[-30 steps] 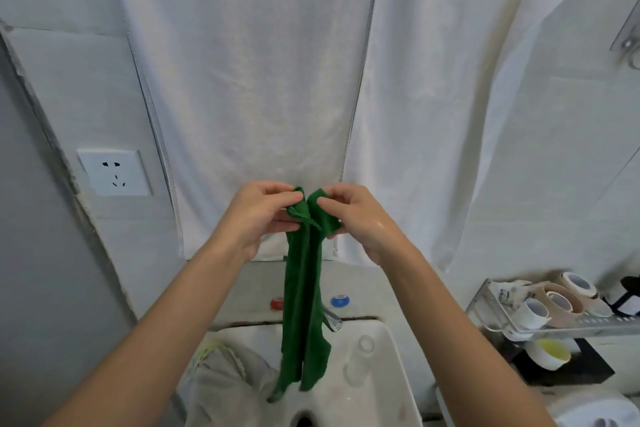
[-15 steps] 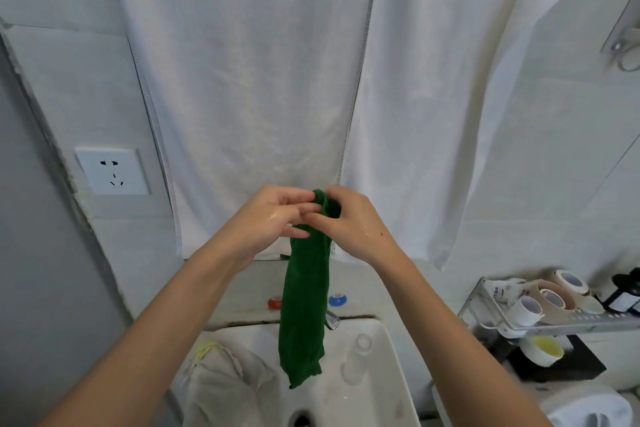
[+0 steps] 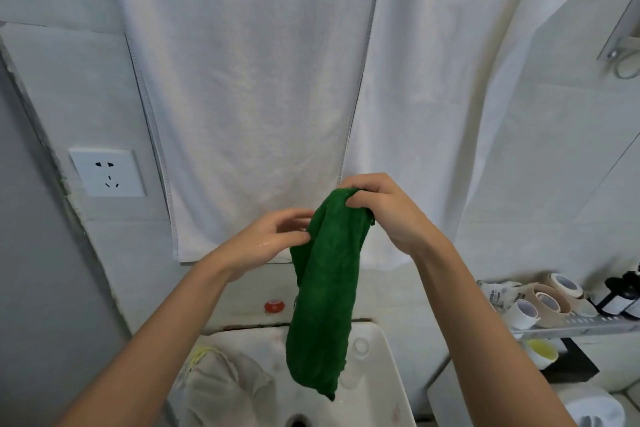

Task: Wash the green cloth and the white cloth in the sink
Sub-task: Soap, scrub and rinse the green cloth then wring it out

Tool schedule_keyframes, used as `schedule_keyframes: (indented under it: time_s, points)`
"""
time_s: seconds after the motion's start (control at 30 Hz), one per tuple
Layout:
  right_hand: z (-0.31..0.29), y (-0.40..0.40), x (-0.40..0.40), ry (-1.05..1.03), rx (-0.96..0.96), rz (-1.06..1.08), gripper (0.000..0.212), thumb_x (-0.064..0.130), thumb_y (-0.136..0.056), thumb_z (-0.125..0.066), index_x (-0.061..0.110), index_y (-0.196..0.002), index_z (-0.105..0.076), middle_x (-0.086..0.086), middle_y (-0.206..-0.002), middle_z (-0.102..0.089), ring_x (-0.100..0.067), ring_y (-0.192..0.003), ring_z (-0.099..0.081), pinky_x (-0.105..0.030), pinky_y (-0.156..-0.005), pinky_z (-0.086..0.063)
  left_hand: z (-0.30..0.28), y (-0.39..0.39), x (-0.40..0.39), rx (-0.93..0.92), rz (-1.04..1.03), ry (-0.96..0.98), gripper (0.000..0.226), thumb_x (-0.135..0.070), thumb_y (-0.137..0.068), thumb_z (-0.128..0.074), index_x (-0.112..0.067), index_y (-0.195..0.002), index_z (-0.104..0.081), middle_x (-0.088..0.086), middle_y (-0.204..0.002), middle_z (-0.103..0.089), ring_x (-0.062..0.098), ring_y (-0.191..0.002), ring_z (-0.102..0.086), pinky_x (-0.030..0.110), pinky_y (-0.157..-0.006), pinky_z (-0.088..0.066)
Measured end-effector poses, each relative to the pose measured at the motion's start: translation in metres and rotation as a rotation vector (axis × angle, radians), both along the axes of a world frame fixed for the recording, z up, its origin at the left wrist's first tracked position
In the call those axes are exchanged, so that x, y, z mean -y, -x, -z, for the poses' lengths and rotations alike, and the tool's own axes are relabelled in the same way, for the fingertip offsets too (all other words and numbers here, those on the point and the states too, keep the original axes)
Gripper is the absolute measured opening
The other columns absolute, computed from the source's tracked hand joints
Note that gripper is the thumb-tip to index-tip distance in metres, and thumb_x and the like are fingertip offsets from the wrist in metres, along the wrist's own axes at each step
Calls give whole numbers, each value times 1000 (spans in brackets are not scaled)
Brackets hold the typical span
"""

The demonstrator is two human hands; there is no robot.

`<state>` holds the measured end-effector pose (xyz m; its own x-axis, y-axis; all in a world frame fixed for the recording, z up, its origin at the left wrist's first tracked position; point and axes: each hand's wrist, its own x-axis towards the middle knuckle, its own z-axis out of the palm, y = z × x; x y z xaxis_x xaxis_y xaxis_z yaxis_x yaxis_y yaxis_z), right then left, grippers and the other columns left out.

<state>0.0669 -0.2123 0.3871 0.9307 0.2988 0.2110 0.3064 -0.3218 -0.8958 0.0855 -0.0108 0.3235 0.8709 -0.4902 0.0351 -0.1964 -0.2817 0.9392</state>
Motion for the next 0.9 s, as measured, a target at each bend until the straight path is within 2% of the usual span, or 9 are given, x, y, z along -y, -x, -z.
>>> schedule_keyframes:
  time_s: [0.13,0.23,0.4,0.53,0.6,0.67,0.77,0.83,0.9]
  points:
    - [-2,0,7,-52,-30,9,33,-12,-84,-41,6,-65,-60,8,-54,-56,-4,-52,-50,-12,-49,-36,4,3,-3,-120,86,-22,26,-31,-89,-60,-16,-110,-66,4,-107,-70,21,-102,-64,40,-89,-54]
    - [0,-1,13,-83,-29,18,23,-3,-80,-45,4,-65,-60,2,-57,-55,-9,-54,-49,-14,-49,-36,7,1,-11,-135,71,1,17,-27,-86,-66,-14,-96,-68,5,-95,-69,20,-92,-65,41,-85,-55]
    - [3,-4,22,-53,-36,78,25,-11,-85,-41,-6,-73,-62,-4,-58,-53,-7,-51,-48,-14,-48,-35,3,1,-18,-55,15,-25,4,-10,-89,-63,-9,-92,-65,3,-87,-67,17,-83,-64,36,-76,-57]
    - [7,-5,25,-71,-69,106,21,-7,-82,-43,-9,-74,-62,-6,-59,-53,-9,-52,-47,-15,-47,-33,-3,2,-22,10,97,-123,13,-12,-82,-66,-11,-95,-65,11,-87,-66,18,-79,-63,36,-72,-57]
    - [8,-7,26,-68,-78,116,20,-6,-82,-43,-12,-75,-61,-9,-62,-52,-12,-53,-46,-18,-47,-32,-4,2,-19,78,80,-200,14,-10,-82,-63,-13,-95,-67,14,-90,-67,17,-78,-63,37,-72,-56]
    - [9,-8,27,-60,-89,126,21,-9,-83,-41,-14,-77,-61,-11,-64,-53,-12,-53,-48,-16,-47,-34,-4,1,-17,204,-9,-300,18,-3,-88,-59,-14,-95,-72,6,-85,-71,17,-78,-66,39,-76,-55]
    - [9,-10,30,-37,-96,144,22,-9,-83,-41,-15,-80,-62,-12,-66,-54,-10,-52,-49,-14,-47,-35,-9,0,-18,427,-172,-441,23,-4,-92,-55,-14,-100,-75,-7,-77,-70,5,-73,-66,27,-72,-53]
    - [9,-12,32,-14,-100,169,23,-9,-83,-41,-12,-78,-63,-9,-62,-54,-9,-51,-49,-14,-48,-35,-16,0,-20,555,-229,-472,24,-6,-93,-54,-16,-102,-74,-10,-74,-67,4,-72,-64,23,-69,-49]
    - [9,-13,32,-8,-99,210,25,-7,-81,-41,-4,-72,-64,-5,-60,-55,-10,-54,-50,-19,-51,-36,-23,1,-21,634,-269,-441,23,-8,-93,-54,-17,-101,-73,-10,-75,-67,8,-71,-63,29,-70,-51]
